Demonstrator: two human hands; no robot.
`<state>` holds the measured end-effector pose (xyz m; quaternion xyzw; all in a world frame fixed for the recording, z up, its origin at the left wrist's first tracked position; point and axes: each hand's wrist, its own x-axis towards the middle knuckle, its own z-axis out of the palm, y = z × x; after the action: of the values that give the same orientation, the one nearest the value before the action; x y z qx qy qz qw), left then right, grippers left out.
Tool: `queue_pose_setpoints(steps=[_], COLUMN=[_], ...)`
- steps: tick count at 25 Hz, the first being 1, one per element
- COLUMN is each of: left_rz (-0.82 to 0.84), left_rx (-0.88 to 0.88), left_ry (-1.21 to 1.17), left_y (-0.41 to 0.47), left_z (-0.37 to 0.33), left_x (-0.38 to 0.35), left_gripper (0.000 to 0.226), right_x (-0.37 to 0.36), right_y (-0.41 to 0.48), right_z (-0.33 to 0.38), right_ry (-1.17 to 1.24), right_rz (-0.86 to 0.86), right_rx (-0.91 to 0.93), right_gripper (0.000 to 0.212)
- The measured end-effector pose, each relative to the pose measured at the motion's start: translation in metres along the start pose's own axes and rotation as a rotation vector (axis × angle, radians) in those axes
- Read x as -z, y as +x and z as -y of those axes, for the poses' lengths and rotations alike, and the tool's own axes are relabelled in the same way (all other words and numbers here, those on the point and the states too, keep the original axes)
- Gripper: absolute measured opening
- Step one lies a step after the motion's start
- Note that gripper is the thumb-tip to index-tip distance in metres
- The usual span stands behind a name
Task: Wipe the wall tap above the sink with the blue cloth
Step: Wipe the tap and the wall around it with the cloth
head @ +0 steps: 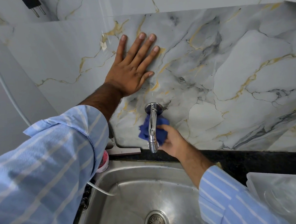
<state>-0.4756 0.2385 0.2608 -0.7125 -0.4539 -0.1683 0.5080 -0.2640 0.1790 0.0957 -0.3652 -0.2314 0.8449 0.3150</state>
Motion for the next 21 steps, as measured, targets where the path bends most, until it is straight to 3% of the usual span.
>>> queue_pose_setpoints(steps=[2,6,13,15,17,19,21], left_rz=[0.002,0.005,-0.007,-0.01,-0.021,-0.031,-0.028], left_rx=[0.004,-0.006,0.002,0.004,0.009,0.008,0.007], left_ry=[0.005,0.005,-0.008,-0.008,-0.012,-0.019,-0.011], left_y=[0.001,0.001,0.003,0.002,0.002,0.001,0.003], left_z=[0.0,0.0,0.0,-0.002,-0.001,-0.001,-0.002], left_x=[0.001,0.002,0.003,0.0,-0.002,-0.003,-0.002], left_gripper=[0.068,0.067,0.067,0.067,0.067,0.067,0.067], right_x=[-0.02,-0.025,-0.013,-0.003,0.009,0.01,-0.011], right_y=[0.011,0.018,0.014,0.007,-0.004,-0.016,-0.025], right_z=[0.005,-0.009,-0.02,-0.027,-0.025,-0.003,0.031], right_ry=[0.214,0.419,0.356,0.249,0.077,-0.349,-0.951], right_rz=[0.151,0.267,0.181,0.095,-0.062,-0.249,-0.177], right_rx=[0.029,0.084,0.141,0.199,0.386,0.737,1.094], right_gripper=[0.035,0.038,0.039,0.039,0.036,0.021,0.017])
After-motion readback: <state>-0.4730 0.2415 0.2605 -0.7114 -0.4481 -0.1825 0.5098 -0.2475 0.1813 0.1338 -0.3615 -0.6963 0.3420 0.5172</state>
